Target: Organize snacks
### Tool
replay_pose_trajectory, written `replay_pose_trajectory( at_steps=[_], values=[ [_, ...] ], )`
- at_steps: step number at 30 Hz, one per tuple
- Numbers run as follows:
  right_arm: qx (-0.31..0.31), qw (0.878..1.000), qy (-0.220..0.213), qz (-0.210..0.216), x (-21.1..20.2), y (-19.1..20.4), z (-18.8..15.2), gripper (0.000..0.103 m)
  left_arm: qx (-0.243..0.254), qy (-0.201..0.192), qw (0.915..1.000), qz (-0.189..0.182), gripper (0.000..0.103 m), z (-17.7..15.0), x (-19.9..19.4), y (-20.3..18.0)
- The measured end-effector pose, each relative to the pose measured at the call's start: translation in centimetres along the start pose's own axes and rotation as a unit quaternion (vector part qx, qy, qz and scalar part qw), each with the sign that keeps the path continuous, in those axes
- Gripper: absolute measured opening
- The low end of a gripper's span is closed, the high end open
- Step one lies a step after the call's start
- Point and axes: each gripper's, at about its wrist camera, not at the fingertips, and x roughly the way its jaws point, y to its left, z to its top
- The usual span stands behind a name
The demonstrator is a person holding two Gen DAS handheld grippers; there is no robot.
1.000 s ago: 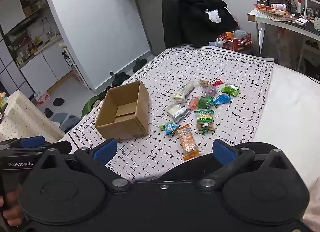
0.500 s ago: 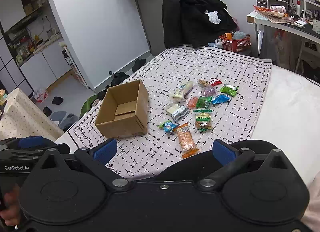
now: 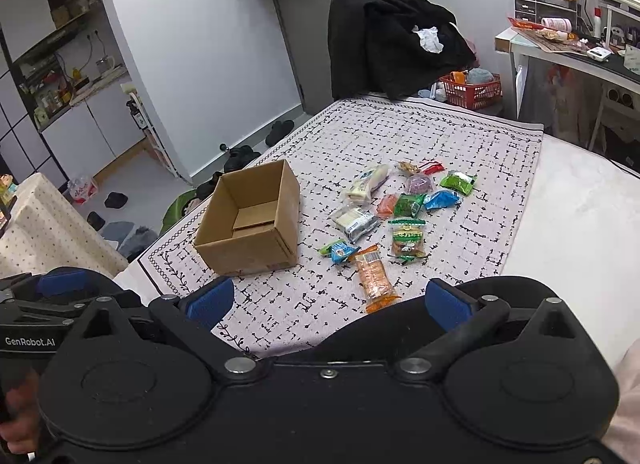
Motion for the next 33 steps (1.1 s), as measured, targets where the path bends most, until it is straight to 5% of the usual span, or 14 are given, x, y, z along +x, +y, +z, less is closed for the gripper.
replay_pose_trajectory(
  at_steps=[33],
  values=[
    [-0.023,1.0,-0.018,-0.011,-1.1,1.3,-0.3,0.103,0.003,-0.017,0.9998,-0.002,0.103,-0.5,-1.5,0.4]
  ],
)
